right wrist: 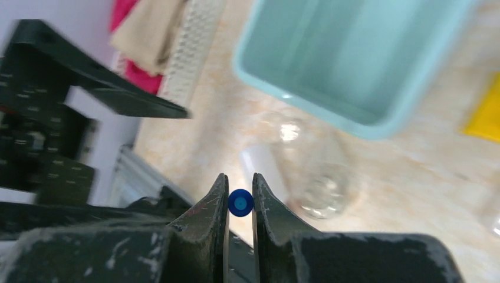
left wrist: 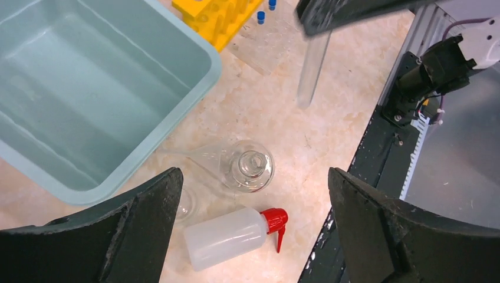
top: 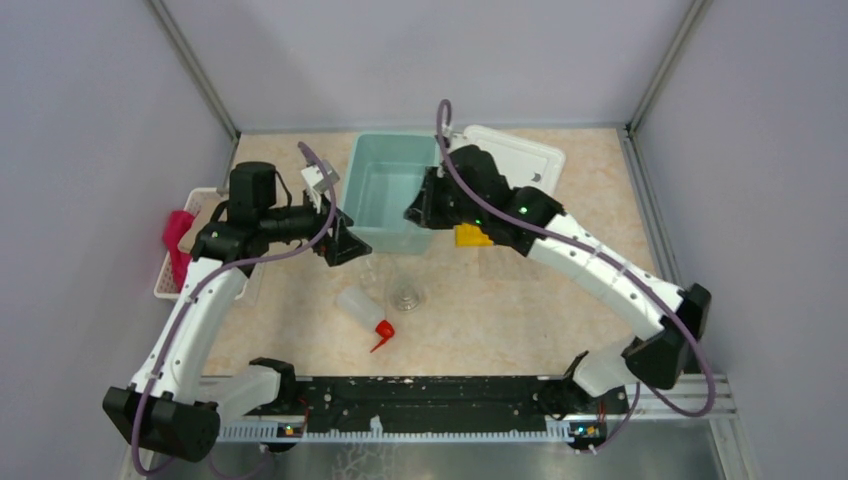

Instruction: Organize the chemistry lab equipment

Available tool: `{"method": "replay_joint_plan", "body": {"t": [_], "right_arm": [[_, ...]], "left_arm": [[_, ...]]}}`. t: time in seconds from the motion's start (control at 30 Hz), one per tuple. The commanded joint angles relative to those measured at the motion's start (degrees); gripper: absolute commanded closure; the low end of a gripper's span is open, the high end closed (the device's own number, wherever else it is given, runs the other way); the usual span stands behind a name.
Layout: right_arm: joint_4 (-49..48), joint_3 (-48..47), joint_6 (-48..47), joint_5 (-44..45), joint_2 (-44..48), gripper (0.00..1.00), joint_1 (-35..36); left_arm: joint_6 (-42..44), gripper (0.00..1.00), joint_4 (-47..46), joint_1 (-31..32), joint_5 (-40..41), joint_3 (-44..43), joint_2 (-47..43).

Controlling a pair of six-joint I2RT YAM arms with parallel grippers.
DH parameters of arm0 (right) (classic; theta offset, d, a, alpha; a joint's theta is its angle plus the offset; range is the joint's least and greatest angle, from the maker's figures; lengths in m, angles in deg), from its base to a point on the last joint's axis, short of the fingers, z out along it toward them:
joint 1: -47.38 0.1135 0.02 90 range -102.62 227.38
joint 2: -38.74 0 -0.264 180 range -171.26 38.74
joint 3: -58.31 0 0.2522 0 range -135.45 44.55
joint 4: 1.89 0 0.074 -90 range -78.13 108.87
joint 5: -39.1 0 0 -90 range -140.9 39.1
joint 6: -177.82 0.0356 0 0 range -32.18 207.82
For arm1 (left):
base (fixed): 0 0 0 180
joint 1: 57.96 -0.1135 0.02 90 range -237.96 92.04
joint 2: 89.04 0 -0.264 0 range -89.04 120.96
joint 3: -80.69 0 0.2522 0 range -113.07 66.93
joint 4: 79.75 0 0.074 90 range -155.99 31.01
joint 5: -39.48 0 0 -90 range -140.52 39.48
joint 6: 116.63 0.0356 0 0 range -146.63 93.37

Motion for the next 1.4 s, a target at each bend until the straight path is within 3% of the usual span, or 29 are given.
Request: {"method": "replay_joint_plan", "body": {"t": [0.0,0.17,0.37,0.63,1.37], "right_arm": [[9.4,6.3,-4.8,14.2,12.4,1.0,-4.1],[17.1,17.4,-5.5,28.8,19.5,1.0,-8.6],[15.4,28.1,-4.1,33.7,23.6,1.0,-15.1],[11.0,34.5,-1.1,40.1,19.1,1.0,-17.8],[-1.5,40.9,0.7,40.8,12.0,1.0,-22.5]], "left_arm": [[-3.3,0.01,-1.5,0.0,3.2,-1.3,-0.1],[-4.8,0.01,0.1,0.0,5.7,-2.9,2.4],[-5.9,0.01,-0.8,0.0,6.0,-2.1,2.0],[-4.9,0.01,0.7,0.0,7.1,-1.9,2.4],[-4.0,0.01,1.7,-0.1,6.4,-2.6,2.7]]}}
